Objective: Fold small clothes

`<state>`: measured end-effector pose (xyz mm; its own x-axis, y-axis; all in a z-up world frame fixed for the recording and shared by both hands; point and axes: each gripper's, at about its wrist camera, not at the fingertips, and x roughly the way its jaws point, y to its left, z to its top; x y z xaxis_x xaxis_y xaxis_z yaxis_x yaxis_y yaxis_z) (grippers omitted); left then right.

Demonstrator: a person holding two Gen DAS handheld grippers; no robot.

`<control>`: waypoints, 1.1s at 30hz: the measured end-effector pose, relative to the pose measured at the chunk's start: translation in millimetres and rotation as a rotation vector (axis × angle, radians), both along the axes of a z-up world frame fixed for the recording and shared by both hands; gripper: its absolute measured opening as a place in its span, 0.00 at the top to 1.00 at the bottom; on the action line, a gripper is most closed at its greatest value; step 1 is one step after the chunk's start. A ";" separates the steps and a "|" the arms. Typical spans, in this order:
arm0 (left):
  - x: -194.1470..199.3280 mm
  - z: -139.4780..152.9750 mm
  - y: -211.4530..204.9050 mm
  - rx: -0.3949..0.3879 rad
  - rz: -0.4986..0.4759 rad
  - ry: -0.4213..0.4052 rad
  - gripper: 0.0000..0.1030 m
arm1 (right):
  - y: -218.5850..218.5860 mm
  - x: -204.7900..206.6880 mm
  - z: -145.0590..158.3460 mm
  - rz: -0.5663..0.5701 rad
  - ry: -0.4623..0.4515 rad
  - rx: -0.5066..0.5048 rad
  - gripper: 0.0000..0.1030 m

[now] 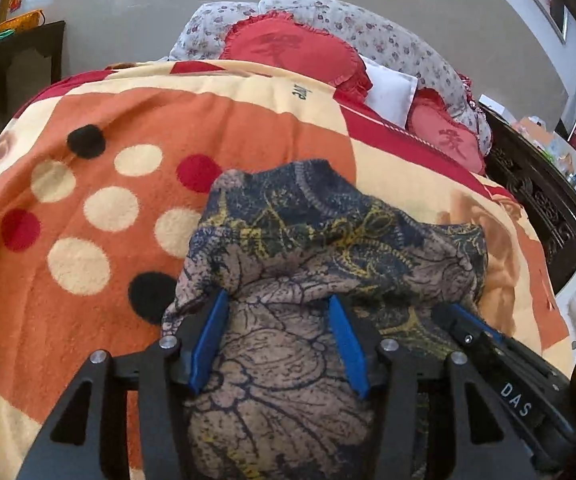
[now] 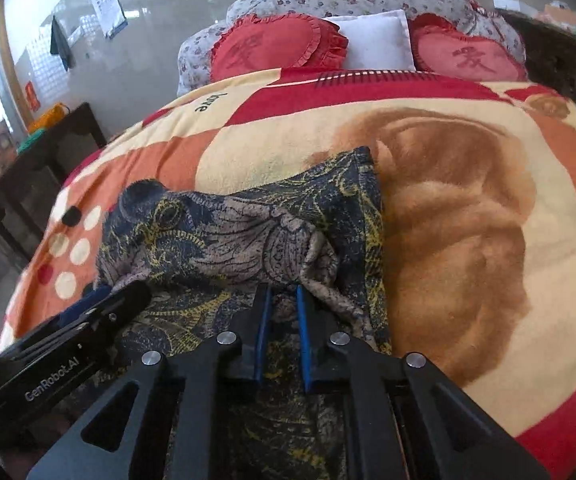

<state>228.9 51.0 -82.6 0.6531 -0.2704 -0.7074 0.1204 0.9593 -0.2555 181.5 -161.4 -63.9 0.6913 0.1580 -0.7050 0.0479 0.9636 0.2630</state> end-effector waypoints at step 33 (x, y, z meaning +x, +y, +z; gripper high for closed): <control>-2.0 3.3 -1.5 -0.005 -0.022 -0.010 0.38 | 6.3 -9.7 2.4 0.012 -0.030 -0.020 0.73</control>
